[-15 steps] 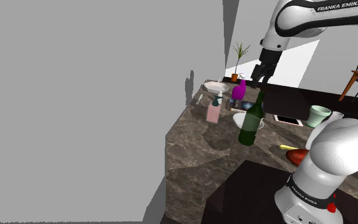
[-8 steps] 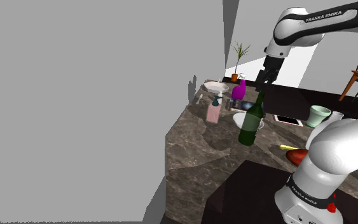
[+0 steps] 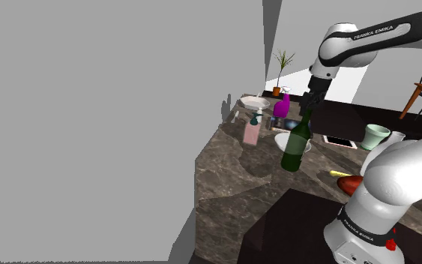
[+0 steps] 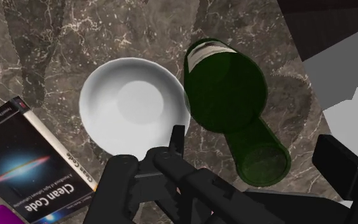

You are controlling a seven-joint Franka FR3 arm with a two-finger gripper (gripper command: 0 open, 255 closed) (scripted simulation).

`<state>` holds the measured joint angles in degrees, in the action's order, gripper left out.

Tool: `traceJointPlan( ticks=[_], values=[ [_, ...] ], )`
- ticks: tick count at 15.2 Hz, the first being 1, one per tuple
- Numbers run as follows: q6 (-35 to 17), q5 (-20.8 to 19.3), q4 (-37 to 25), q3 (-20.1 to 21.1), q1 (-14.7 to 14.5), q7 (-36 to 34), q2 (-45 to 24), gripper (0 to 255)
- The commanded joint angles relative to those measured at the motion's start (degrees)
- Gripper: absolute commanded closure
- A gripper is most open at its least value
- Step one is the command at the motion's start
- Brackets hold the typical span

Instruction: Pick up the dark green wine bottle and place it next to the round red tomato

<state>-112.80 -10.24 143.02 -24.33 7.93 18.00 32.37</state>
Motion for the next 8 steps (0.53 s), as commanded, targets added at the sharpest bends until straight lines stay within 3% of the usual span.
traceJointPlan(
  ticks=[1, 6, 7, 8],
  values=[
    [-0.36, -0.01, 0.16, -0.08, -0.02, 0.03, -0.17, 0],
    [-0.35, 0.0, 0.15, -0.08, -0.02, 0.03, -0.17, 0],
    [-0.35, 0.0, 0.15, -0.08, -0.02, 0.03, -0.17, 255],
    [-0.35, 0.0, 0.15, -0.08, -0.02, 0.03, -0.17, 255]
  ],
)
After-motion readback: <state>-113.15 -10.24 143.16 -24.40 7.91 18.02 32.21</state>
